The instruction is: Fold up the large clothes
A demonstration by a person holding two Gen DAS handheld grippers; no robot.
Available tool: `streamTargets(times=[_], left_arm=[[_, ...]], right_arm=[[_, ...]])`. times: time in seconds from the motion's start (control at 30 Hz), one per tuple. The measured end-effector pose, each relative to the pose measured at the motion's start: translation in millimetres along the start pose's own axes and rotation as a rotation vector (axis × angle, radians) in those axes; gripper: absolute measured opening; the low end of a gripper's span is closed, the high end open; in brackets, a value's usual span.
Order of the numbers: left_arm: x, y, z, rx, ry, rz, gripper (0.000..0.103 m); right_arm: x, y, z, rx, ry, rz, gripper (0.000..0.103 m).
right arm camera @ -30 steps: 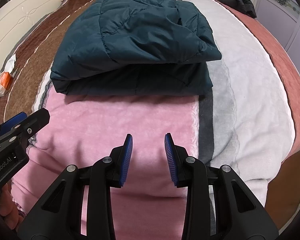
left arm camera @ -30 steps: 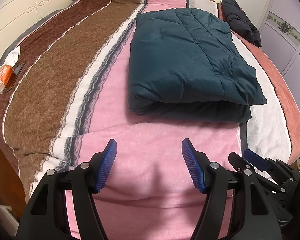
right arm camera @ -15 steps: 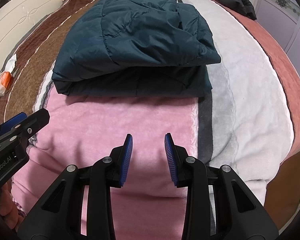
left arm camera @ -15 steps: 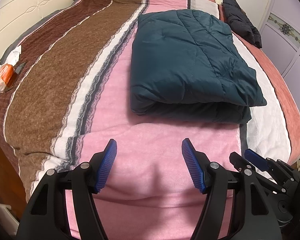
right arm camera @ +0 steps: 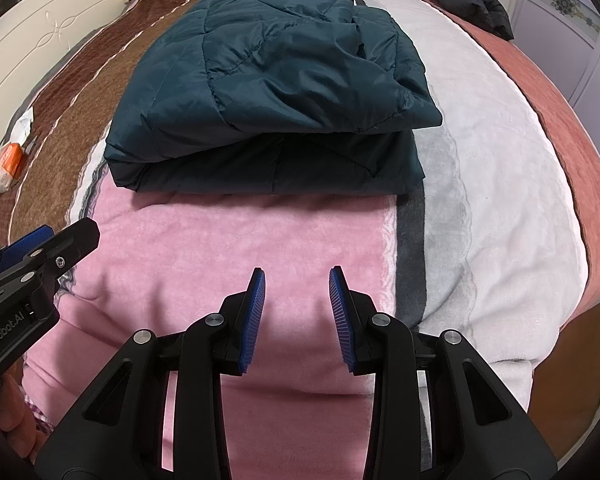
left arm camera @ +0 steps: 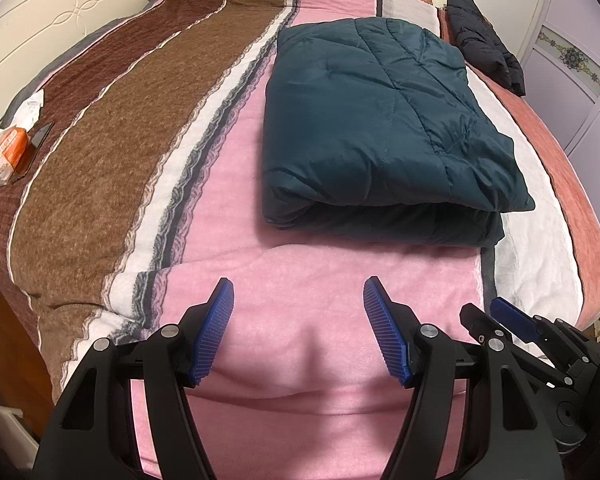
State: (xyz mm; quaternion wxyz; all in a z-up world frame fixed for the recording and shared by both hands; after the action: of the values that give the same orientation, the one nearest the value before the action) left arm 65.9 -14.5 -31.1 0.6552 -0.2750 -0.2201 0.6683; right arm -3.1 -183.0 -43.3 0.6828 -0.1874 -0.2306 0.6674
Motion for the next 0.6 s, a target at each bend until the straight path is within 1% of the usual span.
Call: streamTargets(times=[0.6], left_arm=[[0.1,0.4,-0.1,0.000,-0.002,0.000,0.066]], right_arm=[[0.5,0.8,0.1,0.000,0.000,0.000,0.034]])
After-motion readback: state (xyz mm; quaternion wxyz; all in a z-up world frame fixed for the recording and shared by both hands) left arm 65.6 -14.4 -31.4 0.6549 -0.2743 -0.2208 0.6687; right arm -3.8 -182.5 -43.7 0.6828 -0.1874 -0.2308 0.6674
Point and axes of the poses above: each gripper's, at about its wrist camera, not at the fingertips, and z roughly against the way its jaws point, x to its left, y to its underside, the point moved 6 cm from there along -z, roughly the way its jaws point, and after that the axes turned 9 degrees about -x, right-handed, at the moved point
